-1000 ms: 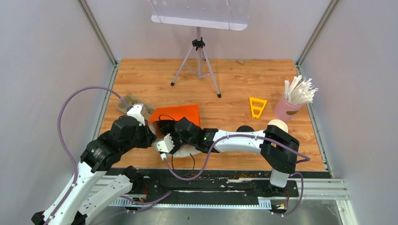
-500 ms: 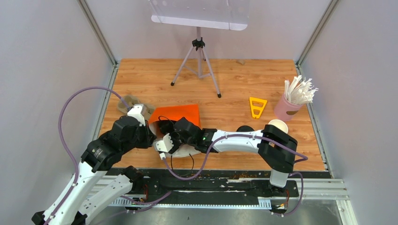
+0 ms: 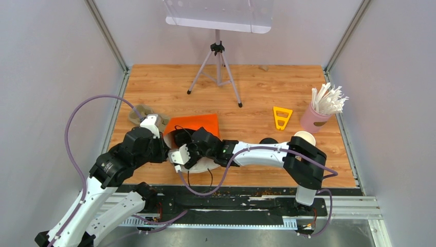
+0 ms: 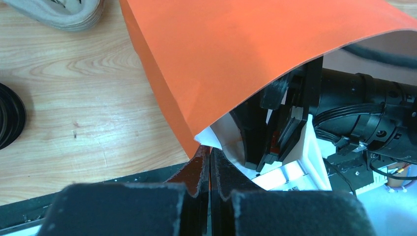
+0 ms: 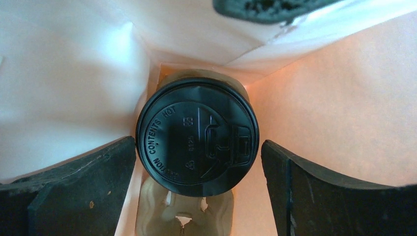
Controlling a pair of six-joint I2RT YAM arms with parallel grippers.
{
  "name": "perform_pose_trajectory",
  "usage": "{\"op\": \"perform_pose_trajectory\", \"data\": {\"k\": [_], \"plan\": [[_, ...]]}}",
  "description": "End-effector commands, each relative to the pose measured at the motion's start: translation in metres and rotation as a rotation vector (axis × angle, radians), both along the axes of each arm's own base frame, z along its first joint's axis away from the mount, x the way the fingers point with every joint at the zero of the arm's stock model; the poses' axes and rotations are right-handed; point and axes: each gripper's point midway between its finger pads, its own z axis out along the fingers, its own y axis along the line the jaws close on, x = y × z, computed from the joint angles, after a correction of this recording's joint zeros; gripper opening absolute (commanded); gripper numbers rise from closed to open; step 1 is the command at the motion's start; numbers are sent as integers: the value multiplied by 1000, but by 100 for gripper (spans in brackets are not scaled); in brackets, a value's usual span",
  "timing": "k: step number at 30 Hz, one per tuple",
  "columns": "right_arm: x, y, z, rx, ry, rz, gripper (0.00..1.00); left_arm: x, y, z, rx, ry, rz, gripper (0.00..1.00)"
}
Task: Pack the takeout coffee
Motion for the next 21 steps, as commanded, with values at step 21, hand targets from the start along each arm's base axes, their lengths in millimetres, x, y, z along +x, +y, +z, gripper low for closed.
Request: {"op": "perform_pose_trajectory", "data": {"k": [21], "plan": [[-4, -14, 67, 132, 74, -46, 97, 5, 0, 12, -13, -44, 6, 0]]}}
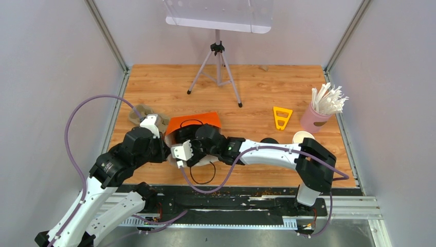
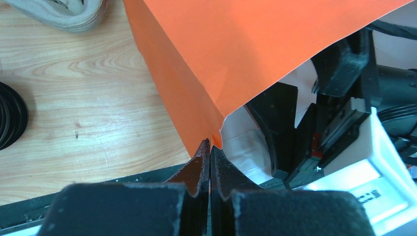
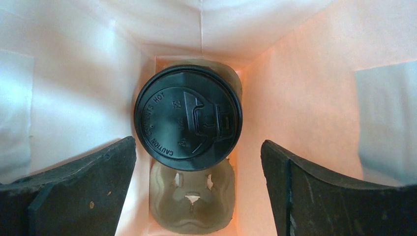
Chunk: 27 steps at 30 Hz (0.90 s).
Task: Pack the takeout coffee
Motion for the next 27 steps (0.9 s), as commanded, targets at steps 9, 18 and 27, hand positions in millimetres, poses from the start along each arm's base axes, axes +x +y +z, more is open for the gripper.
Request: {"op": "perform_pose_trajectory", "data": {"k": [9, 18, 27], "plan": [[-14, 9, 53, 137, 43, 62, 62, 4, -4, 12, -34, -41, -5, 0], [-16, 31, 47, 179, 84, 94, 28, 3, -7, 12, -44, -37, -15, 0], [-1, 48, 33, 192, 78, 51, 26, 3, -10, 12, -56, -35, -19, 0]]}}
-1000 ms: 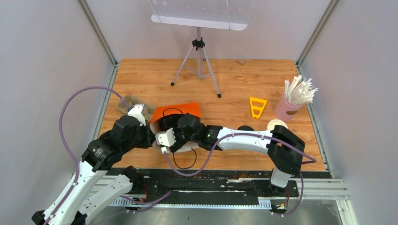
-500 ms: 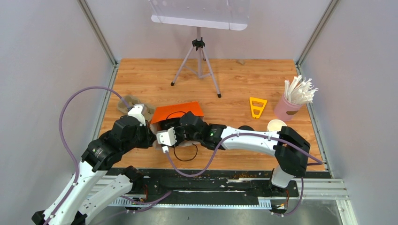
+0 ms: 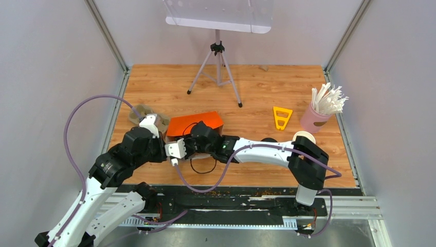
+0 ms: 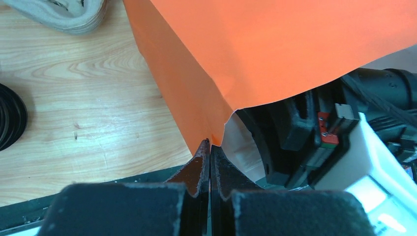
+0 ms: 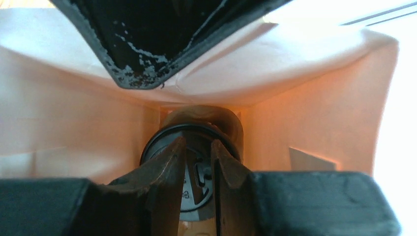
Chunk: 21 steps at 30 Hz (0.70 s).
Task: Pack the takeout coffee
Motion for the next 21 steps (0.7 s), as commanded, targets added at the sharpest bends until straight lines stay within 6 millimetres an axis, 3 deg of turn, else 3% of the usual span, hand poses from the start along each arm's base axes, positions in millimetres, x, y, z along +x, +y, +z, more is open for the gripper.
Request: {"op": "perform_pose_trajectory", "data": {"k": [1, 10, 21], "plan": [[12, 16, 16, 83, -4, -30, 26, 3, -8, 10, -47, -29, -11, 0], [23, 7, -4, 64, 13, -78, 24, 3, -10, 7, -61, -23, -10, 0], [28, 5, -8, 99, 32, -115, 22, 4, -10, 10, -67, -29, -7, 0]]}}
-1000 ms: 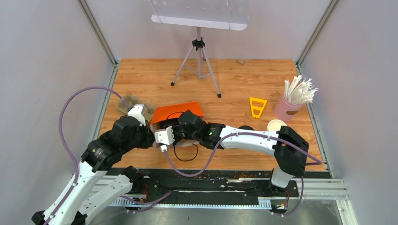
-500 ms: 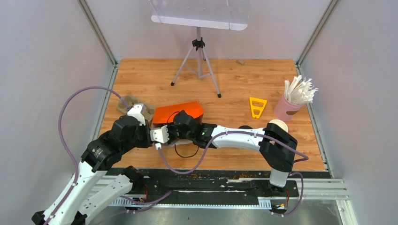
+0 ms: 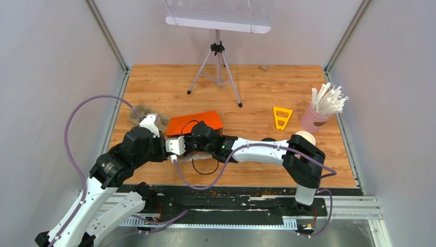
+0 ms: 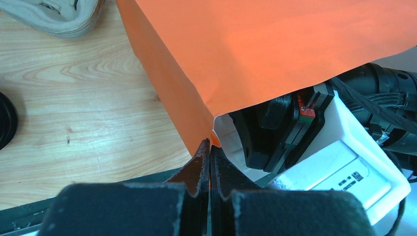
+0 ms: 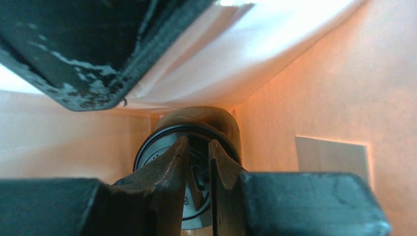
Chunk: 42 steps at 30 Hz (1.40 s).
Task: Pack the takeout coffee
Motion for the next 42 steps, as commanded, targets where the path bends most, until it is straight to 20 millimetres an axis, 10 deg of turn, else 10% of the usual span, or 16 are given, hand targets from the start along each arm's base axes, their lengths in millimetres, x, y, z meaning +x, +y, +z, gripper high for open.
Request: {"op": "perform_pose_trajectory", "data": {"k": [1, 20, 42], "plan": [[11, -2, 0, 45, 19, -57, 22, 1, -7, 9, -44, -25, -15, 0], [-24, -35, 69, 63, 175, -14, 28, 10, -9, 23, -47, -58, -11, 0], [-126, -132, 116, -32, 668, 5, 70, 18, -13, 19, -13, -67, -29, 0]]}}
